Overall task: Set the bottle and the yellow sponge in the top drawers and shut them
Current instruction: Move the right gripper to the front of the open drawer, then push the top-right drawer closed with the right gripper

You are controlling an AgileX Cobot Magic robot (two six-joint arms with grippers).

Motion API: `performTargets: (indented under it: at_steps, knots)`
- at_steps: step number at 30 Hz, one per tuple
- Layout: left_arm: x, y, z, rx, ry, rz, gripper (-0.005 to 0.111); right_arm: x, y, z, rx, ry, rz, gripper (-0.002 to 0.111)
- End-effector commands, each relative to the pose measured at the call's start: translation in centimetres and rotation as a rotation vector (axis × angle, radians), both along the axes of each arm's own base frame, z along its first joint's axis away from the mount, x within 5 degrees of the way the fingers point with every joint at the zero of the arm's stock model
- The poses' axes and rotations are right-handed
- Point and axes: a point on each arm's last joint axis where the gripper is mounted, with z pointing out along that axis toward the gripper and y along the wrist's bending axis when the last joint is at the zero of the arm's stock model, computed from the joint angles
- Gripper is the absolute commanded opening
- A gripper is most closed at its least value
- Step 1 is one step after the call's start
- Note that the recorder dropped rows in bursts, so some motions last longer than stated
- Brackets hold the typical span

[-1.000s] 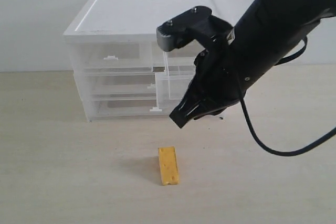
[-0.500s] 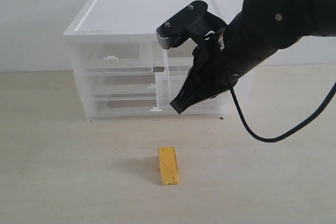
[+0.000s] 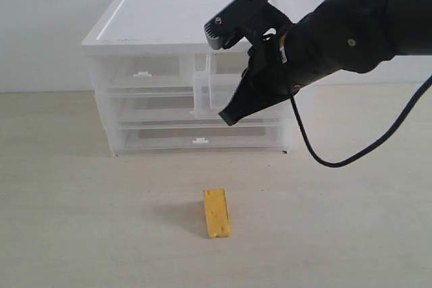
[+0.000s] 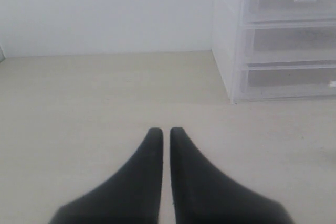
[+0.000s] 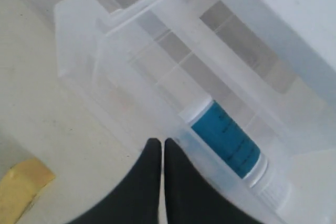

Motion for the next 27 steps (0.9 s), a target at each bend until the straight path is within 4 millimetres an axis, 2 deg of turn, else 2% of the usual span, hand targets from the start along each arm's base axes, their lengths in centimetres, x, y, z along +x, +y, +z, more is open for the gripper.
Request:
performTargets:
  at_steps: [1,6,16,23,27]
  knots:
    - [0.0,0.0,0.0,-0.006,-0.007,0.003,0.004,1.1,-1.3,0.4,0.041,-0.043,-0.037,0.0]
    - [0.0,0.0,0.0,-0.006,-0.007,0.003,0.004,1.9,-1.9,0.8,0.083,-0.083,-0.052,0.0]
    - [0.0,0.0,0.0,-0.006,-0.007,0.003,0.004,2.4,-1.9,1.1,0.131,-0.129,-0.04,0.0]
    - [0.0,0.0,0.0,-0.006,-0.007,0.003,0.004,0.2,-2.8,2.8,0.092,-0.042,-0.088,0.0]
    - [0.0,0.0,0.0,-0.006,-0.007,0.003,0.004,-0.5,-3.3,2.4,-0.039,0.117,-0.09,0.0]
